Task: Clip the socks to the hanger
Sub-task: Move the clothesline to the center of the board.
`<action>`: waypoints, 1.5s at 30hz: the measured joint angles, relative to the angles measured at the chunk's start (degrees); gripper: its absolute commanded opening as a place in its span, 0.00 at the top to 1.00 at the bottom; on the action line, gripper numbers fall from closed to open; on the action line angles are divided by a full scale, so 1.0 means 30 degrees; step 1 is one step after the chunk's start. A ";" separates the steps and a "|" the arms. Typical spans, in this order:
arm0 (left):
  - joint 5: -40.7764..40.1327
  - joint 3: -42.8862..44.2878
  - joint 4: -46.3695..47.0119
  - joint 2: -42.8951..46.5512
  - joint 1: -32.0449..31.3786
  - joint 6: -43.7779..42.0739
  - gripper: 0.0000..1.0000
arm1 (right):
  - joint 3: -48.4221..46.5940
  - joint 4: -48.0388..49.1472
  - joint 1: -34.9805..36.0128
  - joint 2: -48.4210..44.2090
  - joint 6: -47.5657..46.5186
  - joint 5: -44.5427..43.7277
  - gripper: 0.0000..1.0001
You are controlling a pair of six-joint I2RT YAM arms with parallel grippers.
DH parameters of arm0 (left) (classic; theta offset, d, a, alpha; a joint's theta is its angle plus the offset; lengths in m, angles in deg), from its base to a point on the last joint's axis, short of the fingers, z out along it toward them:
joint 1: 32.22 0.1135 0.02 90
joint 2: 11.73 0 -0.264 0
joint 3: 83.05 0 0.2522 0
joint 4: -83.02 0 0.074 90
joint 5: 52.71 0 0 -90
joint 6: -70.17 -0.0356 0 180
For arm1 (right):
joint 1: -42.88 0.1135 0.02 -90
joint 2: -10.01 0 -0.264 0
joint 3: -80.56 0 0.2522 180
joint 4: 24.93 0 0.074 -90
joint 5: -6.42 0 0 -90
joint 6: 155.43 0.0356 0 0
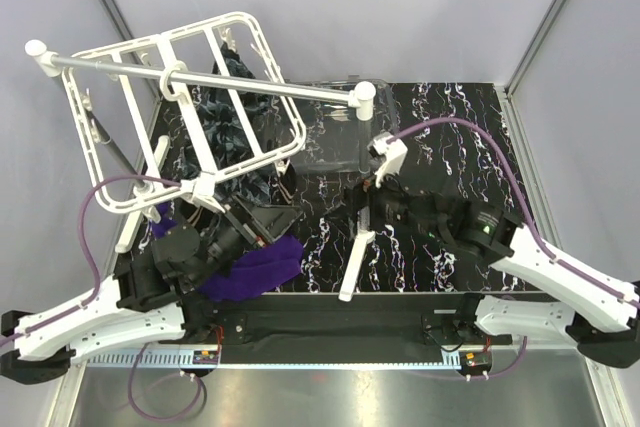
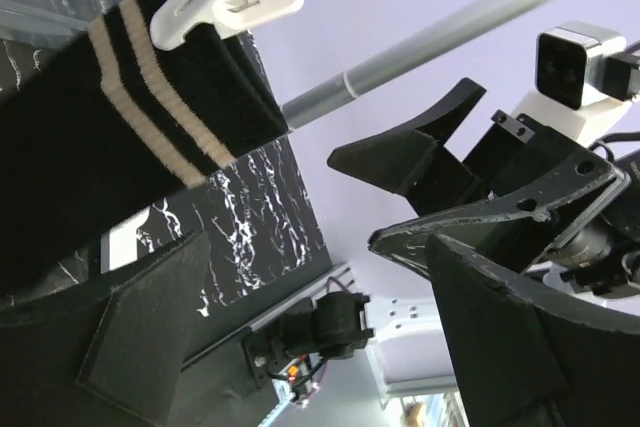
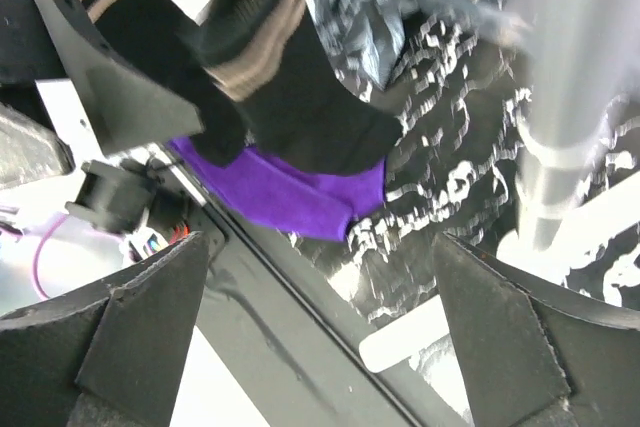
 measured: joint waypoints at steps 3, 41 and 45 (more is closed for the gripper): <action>0.0685 -0.1705 0.1209 0.0750 0.0000 -0.0743 0.02 | 0.2419 0.0495 0.0015 -0.1727 0.0415 -0.0226 0.00; 0.5144 -0.2790 0.2973 -0.0160 -0.0168 -0.4554 0.01 | 1.3471 0.6594 0.0087 -0.7359 0.4991 -0.2732 0.00; 0.4838 -0.1290 0.1005 0.0117 -0.0437 -0.5348 0.01 | 1.1409 0.6929 0.0087 -0.4393 0.4182 -0.2616 0.00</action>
